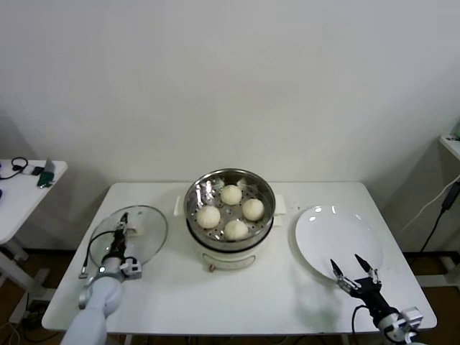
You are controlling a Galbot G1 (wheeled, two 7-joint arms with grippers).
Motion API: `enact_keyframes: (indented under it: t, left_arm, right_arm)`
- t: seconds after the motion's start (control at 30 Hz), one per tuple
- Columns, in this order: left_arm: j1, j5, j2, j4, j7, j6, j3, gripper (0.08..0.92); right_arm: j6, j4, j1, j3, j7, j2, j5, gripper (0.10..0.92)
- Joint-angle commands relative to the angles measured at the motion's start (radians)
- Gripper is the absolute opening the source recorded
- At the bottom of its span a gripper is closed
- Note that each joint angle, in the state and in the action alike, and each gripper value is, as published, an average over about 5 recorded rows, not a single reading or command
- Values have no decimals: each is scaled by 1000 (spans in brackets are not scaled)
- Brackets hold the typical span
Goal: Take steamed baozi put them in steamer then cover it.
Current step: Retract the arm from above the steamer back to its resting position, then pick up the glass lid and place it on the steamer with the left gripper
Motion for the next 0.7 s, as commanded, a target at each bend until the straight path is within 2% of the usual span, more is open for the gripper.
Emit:
enact_keyframes:
  t: [0.03,0.2,0.3,0.7]
  left_arm:
    - [-11,-34,3,5,-4,-2,3,368]
    - [13,-71,17,-50,-5,9,5,221]
    - [45,-106,33,-119,-3,25,5,161]
    - [217,-227,103,-492,9,131,-22,150]
  right_arm:
    - [6,-8,2,0,-4,8,-21,823]
    - [12,-15,5,2,-5,11,-25,823]
    - [15,-21,8,3,-6,9,-26,823]
    - [22,-40,31,0,-7,-6,-27,823]
